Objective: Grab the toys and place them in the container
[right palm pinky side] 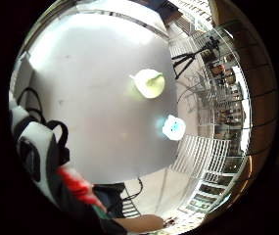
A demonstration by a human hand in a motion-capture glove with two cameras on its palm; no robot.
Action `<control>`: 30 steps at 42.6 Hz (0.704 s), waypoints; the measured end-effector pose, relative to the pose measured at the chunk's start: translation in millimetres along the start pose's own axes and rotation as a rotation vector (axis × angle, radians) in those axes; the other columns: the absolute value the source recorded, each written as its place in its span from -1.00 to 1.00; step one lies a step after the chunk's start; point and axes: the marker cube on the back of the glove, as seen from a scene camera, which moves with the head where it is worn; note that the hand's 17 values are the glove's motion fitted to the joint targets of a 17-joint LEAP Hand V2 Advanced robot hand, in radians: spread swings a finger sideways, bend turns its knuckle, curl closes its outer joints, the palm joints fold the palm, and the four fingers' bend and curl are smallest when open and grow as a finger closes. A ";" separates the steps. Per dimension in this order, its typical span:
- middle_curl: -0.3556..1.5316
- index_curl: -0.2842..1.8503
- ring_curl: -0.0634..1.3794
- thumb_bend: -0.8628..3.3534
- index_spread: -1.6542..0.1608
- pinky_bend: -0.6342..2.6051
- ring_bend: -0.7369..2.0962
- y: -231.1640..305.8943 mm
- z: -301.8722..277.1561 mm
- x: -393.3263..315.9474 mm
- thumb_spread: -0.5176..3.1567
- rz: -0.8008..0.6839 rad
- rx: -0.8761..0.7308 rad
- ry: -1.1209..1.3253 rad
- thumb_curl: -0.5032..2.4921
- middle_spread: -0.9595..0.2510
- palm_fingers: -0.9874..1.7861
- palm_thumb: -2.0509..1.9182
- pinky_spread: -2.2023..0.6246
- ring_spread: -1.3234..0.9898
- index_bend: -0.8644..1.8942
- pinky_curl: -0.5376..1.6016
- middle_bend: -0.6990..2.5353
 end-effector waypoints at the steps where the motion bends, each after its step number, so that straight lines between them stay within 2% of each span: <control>1: 0.05 -0.11 -0.15 -0.61 0.70 -0.05 0.48 -5.3 -5.5 -12.5 -0.06 -0.007 0.002 -0.002 -0.49 0.30 0.65 0.06 0.26 -0.11 0.40 -0.03 0.17; 10: 0.04 -0.11 -0.16 -0.60 0.68 -0.05 0.49 -29.8 -41.9 -153.2 -0.06 -0.152 0.023 -0.034 -0.48 0.27 0.64 0.04 0.26 -0.12 0.42 -0.03 0.18; 15: 0.03 -0.11 -0.16 -0.60 0.67 -0.04 0.49 -34.4 -54.8 -228.9 -0.06 -0.395 0.034 -0.138 -0.48 0.26 0.64 0.03 0.26 -0.12 0.42 -0.03 0.19; 18: 0.03 -0.11 -0.16 -0.60 0.67 -0.04 0.50 -50.4 -51.0 -258.7 -0.06 -0.356 0.038 -0.119 -0.48 0.26 0.63 0.03 0.26 -0.12 0.42 -0.03 0.19; 23: 0.03 -0.11 -0.17 -0.60 0.66 -0.04 0.50 -83.0 -32.1 -269.1 -0.06 -0.325 0.039 -0.094 -0.48 0.25 0.63 0.03 0.26 -0.12 0.42 -0.03 0.19; 30: 0.02 -0.11 -0.18 -0.60 0.66 -0.03 0.50 -83.6 -14.1 -330.4 -0.06 -0.299 0.030 -0.104 -0.48 0.25 0.63 0.03 0.26 -0.11 0.42 -0.03 0.20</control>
